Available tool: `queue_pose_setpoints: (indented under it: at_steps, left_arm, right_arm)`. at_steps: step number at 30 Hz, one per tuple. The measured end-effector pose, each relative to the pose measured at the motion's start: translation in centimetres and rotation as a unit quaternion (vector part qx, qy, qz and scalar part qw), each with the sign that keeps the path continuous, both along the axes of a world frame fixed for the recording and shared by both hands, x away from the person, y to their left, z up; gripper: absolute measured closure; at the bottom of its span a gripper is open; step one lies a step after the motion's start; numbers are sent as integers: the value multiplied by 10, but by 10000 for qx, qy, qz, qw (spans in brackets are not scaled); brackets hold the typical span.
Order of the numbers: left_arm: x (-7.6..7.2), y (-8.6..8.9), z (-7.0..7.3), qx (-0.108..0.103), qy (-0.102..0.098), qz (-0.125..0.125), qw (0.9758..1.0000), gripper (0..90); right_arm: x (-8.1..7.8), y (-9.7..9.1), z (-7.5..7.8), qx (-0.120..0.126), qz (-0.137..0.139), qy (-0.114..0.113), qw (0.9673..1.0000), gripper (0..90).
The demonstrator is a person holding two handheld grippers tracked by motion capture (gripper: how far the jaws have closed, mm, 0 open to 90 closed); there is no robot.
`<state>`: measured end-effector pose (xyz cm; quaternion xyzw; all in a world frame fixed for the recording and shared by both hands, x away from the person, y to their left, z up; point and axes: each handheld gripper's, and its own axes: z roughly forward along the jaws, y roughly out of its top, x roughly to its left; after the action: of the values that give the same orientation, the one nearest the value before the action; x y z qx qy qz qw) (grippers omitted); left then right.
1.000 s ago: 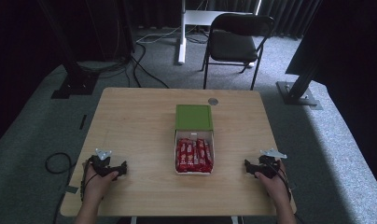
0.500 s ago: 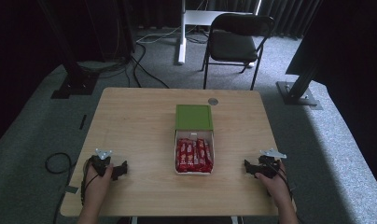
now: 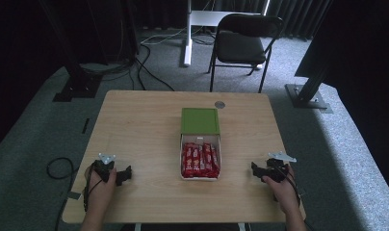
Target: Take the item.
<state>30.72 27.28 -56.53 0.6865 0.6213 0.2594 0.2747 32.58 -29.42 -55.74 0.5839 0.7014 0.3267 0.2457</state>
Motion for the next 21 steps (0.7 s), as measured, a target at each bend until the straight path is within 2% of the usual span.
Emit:
queue_pose_setpoints:
  at_steps: [2,6,21]
  left_arm:
    - [0,0,0,-6,-5,7,10000,20]
    - [0,0,0,-5,-4,17,10000,19]
    - [0,0,0,7,7,16,10000,19]
  right_arm:
    - [1,4,3,-38,-58,65,10000,138]
    - [2,10,8,23,-116,53,9999,138]
    - [4,36,42,14,132,-213,9997,138]
